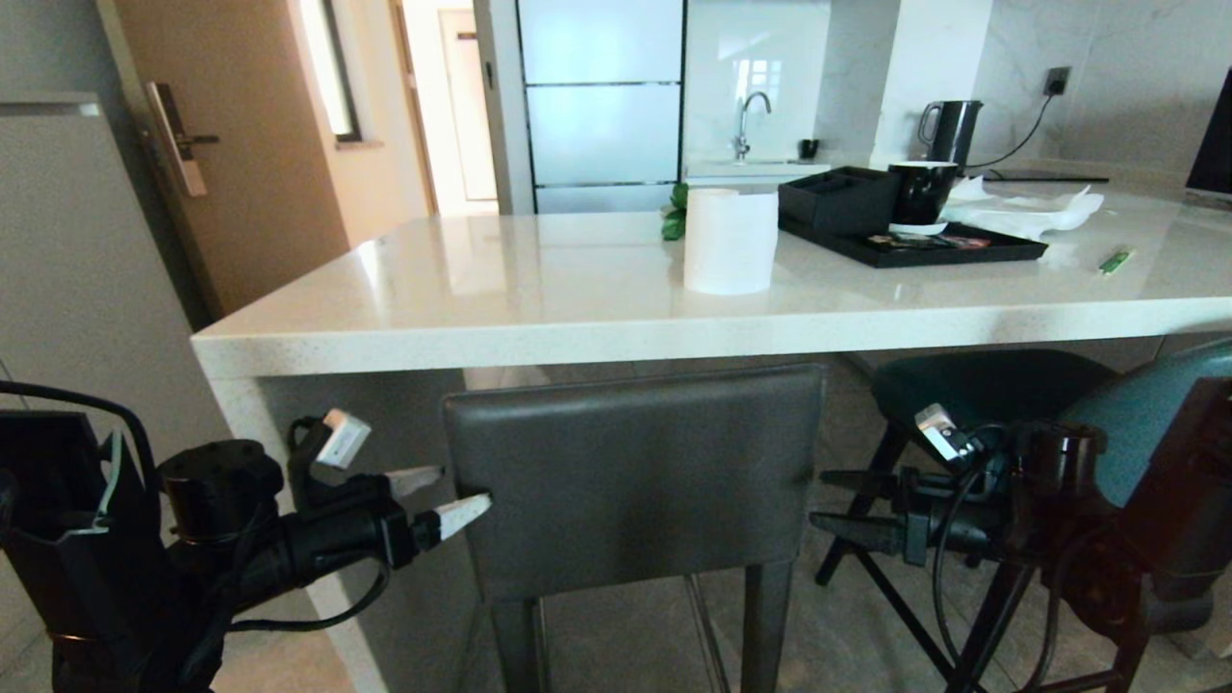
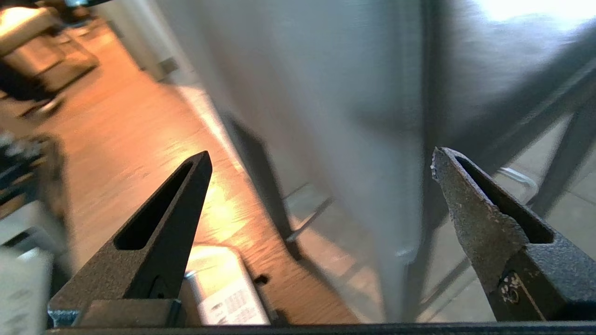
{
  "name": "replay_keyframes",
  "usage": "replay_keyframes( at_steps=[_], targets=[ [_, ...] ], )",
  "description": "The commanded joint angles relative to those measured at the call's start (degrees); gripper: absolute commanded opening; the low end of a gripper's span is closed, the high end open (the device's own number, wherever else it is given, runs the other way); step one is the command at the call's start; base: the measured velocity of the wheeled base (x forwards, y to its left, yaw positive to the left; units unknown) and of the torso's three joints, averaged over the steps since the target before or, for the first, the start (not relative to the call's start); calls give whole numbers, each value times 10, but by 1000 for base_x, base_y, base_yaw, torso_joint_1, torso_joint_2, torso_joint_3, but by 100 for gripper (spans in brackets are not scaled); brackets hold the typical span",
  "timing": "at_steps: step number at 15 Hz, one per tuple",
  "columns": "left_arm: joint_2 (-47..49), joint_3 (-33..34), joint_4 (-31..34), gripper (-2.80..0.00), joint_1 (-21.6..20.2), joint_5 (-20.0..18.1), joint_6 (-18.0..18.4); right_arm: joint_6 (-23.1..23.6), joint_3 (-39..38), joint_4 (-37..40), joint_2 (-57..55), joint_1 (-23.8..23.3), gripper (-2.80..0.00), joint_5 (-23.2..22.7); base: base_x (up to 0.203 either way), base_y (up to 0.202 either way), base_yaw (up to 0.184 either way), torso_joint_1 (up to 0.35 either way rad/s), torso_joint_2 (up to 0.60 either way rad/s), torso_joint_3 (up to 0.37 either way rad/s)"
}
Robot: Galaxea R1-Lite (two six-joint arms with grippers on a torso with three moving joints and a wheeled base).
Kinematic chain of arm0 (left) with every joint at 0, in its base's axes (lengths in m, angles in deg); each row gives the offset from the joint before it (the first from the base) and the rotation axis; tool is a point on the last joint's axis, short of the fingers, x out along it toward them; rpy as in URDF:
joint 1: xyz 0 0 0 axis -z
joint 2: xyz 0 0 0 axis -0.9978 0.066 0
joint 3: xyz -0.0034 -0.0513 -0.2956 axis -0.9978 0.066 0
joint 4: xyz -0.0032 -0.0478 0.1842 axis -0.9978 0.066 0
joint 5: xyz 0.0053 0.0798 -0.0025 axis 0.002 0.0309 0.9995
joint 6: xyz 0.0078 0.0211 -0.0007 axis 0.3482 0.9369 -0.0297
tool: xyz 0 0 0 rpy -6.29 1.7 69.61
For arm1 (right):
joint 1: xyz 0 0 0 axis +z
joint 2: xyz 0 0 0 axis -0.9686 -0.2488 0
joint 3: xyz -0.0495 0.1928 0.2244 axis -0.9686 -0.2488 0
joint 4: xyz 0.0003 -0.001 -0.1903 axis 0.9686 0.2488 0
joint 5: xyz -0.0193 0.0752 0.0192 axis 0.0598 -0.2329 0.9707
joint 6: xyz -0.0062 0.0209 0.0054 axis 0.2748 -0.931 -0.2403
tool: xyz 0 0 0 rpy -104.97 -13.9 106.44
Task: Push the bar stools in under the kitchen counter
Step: Pull the gray chair out from under the dining table
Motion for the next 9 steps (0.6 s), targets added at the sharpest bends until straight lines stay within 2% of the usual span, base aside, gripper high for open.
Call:
replay_keyframes(
  at_steps=[1, 3, 5, 8, 9],
  targets=[
    [10, 3, -5, 0, -5, -7, 0, -3, 19, -14, -29, 2, 0, 2, 0, 0, 0, 0, 0, 0],
    [20, 3, -5, 0, -23, -32, 7, -11, 42, -33, -42, -1, 0, 3, 0, 0, 0, 0, 0, 0],
    [33, 0, -5, 0, -43, -74, 30, -16, 61, -36, -52, -2, 0, 2, 0, 0, 0, 0, 0, 0],
    [48, -20, -5, 0, -40, -86, 34, -16, 87, -36, -65, 1, 0, -9, 0, 0, 0, 0, 0, 0],
    [52, -34, -5, 0, -39, -102, 34, -17, 98, -36, -68, 1, 0, -17, 0, 0, 0, 0, 0, 0]
  ],
)
